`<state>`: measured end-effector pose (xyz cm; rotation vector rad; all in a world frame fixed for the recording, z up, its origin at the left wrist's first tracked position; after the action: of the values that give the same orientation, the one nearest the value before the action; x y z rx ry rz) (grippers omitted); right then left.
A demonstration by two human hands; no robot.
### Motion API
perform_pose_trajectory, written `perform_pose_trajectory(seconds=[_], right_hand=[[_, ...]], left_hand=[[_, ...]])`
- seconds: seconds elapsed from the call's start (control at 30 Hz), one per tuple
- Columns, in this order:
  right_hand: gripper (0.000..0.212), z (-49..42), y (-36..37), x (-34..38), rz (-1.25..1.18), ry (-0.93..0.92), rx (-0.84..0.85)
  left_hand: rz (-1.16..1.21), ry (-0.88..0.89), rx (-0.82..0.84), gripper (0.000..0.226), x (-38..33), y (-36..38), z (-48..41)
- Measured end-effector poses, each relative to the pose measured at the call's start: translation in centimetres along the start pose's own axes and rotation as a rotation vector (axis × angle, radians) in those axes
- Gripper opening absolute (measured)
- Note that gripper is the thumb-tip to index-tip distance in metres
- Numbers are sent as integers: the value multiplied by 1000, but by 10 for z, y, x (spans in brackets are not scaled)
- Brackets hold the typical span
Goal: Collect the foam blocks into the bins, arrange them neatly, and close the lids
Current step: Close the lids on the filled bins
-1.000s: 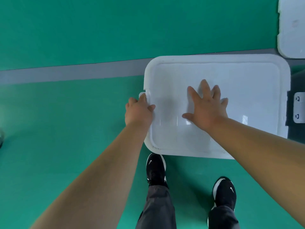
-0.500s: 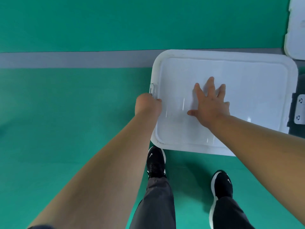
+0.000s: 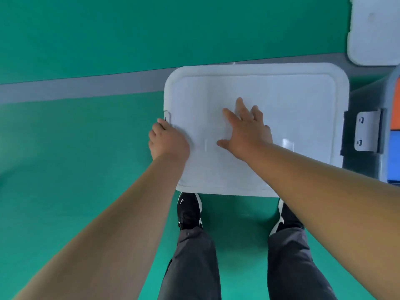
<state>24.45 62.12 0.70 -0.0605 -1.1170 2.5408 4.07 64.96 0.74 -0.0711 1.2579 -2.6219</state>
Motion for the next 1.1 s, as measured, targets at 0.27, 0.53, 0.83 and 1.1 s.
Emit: perform_pose_trajectory(seconds=[0.27,0.53,0.83,1.1], right_hand=[[45,19,-23,-178,-193,99,-287],[109,-7,-28,-284,-552,435,-45],[98,-26,-34,-303,-569,384,179],[93,-24,-42,-302,-637,362,218]], left_hand=[[-222,515,16,104,-151,47,68],[-363,479,190,150,-287,104,78],[-463,386,226,155,-307,111,77],[-464,416,212,154,-304,118,71]])
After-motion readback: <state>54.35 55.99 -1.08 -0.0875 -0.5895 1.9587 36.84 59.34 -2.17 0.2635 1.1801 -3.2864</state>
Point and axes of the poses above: each hand's wrist, its own z-axis away from the middle knuckle, its own y-axis out of the palm, x = y × z, the point moved 2 cm from there along -z, towards the middle knuckle, and after that the axes turned 8 degrees about y, right-handed, at the moved point
